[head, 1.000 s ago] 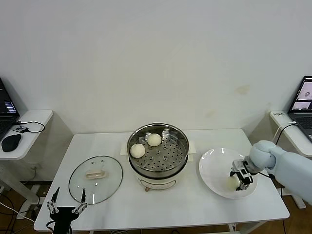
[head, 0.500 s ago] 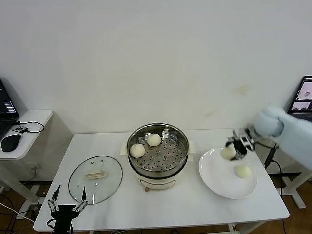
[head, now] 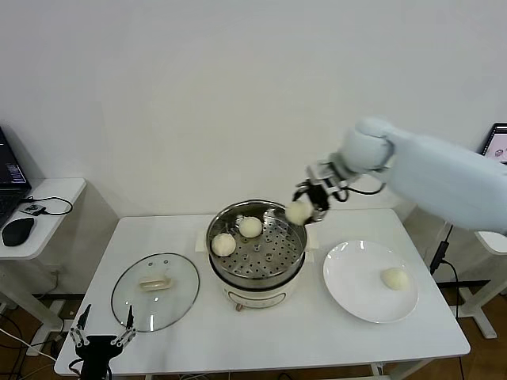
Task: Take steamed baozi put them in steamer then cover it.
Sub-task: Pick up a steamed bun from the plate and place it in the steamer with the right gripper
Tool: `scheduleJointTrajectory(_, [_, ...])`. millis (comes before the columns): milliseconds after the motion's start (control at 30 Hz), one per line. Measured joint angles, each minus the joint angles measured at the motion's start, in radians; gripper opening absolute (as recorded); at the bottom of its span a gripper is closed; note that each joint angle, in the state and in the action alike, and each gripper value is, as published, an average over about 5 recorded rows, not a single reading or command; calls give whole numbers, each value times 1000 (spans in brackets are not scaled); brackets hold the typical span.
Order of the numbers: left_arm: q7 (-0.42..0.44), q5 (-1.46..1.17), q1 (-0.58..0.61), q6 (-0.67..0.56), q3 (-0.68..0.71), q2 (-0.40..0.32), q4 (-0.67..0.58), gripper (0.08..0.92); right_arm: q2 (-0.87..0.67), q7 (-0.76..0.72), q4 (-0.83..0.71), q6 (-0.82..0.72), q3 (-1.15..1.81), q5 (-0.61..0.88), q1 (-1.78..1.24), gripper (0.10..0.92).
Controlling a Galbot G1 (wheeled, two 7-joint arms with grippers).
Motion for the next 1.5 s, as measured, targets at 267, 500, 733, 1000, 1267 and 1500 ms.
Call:
scheduleJointTrajectory(267, [-4, -7, 2, -1, -10, -4, -3, 823, 154, 11, -45, 133, -79, -28, -11, 656])
scheduleJointTrajectory(500, [-8, -7, -5, -1, -9, -14, 2, 823, 238, 25, -80, 266, -127, -121, -31, 668])
scheduleJointTrajectory(733, [-12, -6, -9, -3, -6, -22, 5, 823, 280, 29, -94, 386, -164, -182, -39, 670])
scheduleJointTrajectory(1000, [-14, -8, -8, -6, -8, -23, 7, 823, 302, 24, -89, 471, -190, -218, -54, 670])
scheduleJointTrajectory(1267, [-15, -10, -9, -6, -8, -23, 7, 823, 308, 29, -90, 507, -198, -236, -60, 764])
scheduleJointTrajectory(1500, [-14, -10, -12, -6, -9, -20, 3, 823, 290, 22, -96, 518, -182, -239, -38, 822])
